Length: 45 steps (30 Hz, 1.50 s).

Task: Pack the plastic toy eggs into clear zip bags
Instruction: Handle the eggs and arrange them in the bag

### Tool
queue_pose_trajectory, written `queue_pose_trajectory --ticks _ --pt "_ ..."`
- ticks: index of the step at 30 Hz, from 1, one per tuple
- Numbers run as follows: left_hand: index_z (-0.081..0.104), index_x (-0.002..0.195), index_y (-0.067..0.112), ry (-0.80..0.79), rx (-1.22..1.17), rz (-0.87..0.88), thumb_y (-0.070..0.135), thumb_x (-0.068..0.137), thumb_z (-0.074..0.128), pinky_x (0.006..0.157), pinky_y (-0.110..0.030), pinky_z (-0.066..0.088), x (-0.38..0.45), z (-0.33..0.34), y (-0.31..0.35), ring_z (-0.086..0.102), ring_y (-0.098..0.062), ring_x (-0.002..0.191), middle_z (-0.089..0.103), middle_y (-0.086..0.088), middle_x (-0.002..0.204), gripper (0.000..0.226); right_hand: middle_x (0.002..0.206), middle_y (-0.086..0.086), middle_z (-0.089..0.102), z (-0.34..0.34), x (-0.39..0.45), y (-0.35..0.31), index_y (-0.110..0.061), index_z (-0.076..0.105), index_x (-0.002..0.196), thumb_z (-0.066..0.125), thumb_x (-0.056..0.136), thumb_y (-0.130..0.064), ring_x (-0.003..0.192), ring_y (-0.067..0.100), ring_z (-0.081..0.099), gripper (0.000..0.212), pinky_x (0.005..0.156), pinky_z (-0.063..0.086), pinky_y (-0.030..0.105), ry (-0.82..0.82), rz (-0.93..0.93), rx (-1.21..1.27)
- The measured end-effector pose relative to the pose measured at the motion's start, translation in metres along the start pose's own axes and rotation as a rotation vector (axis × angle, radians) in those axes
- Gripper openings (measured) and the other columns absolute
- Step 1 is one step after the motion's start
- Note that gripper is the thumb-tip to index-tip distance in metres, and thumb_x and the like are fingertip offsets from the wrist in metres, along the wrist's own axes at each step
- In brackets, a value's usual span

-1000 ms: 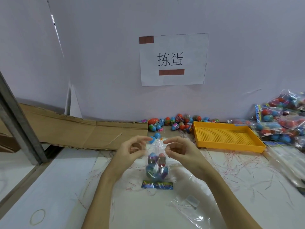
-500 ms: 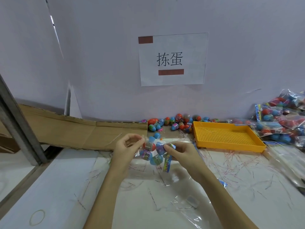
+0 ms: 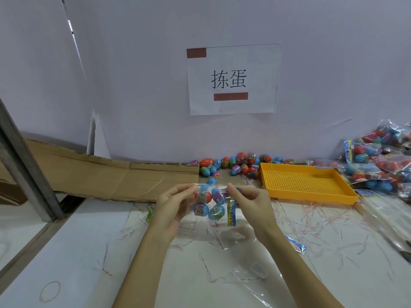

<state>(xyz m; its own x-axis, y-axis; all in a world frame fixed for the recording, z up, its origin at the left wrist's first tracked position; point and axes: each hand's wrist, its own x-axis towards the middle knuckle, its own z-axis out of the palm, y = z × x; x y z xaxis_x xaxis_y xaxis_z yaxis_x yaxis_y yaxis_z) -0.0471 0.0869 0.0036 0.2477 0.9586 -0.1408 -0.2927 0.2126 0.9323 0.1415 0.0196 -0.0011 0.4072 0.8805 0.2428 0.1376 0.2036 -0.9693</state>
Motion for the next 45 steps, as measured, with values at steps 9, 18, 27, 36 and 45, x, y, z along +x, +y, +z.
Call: queue_pose_trajectory --ticks 9,18,27,36,45 --pt "0.078 0.087 0.013 -0.079 0.153 0.064 0.037 0.071 0.085 0.067 -0.027 0.056 0.000 -0.001 -0.004 0.067 -0.013 0.075 0.073 -0.006 0.087 0.029 0.083 -0.009 0.077 -0.006 0.003 0.003 -0.027 0.080 0.088 0.065 0.097 -0.040 0.084 0.008 0.072 0.022 0.068 0.058 0.020 -0.020 0.000 -0.023" --pt "0.073 0.105 0.021 0.031 0.107 0.046 0.021 0.089 0.076 0.071 -0.033 0.058 0.007 -0.007 -0.003 0.071 -0.019 0.083 0.075 -0.010 0.101 0.016 0.072 -0.010 0.072 -0.005 0.002 0.004 -0.023 0.074 0.100 0.062 0.100 -0.012 0.060 0.001 0.059 0.017 0.058 0.050 0.017 -0.046 0.126 -0.047" --pt "0.079 0.088 0.017 -0.180 0.503 0.309 0.035 0.092 0.075 0.067 -0.019 0.053 -0.008 0.011 -0.007 0.069 -0.010 0.070 0.074 0.000 0.075 0.019 0.073 -0.008 0.068 -0.010 0.000 -0.005 -0.022 0.075 0.110 0.061 0.101 -0.019 0.063 0.002 0.055 0.016 0.060 0.048 0.020 -0.202 -0.010 -0.062" --pt "0.075 0.109 0.001 0.025 -0.056 0.082 0.014 0.098 0.069 0.069 -0.032 0.063 0.002 0.008 -0.008 0.077 -0.023 0.086 0.078 -0.019 0.099 0.018 0.107 0.001 0.077 -0.003 -0.002 -0.004 -0.017 0.067 0.124 0.065 0.096 -0.040 0.098 0.022 0.075 0.037 0.078 0.061 0.030 -0.299 0.253 0.174" --pt "0.080 0.095 0.026 -0.057 0.280 0.063 0.066 0.089 0.064 0.058 -0.028 0.056 0.003 0.001 -0.007 0.072 -0.020 0.068 0.077 -0.003 0.083 0.043 0.101 0.010 0.076 -0.015 0.001 -0.011 -0.015 0.080 0.104 0.074 0.082 -0.043 0.088 0.020 0.070 0.036 0.080 0.056 0.032 -0.292 0.307 0.178"
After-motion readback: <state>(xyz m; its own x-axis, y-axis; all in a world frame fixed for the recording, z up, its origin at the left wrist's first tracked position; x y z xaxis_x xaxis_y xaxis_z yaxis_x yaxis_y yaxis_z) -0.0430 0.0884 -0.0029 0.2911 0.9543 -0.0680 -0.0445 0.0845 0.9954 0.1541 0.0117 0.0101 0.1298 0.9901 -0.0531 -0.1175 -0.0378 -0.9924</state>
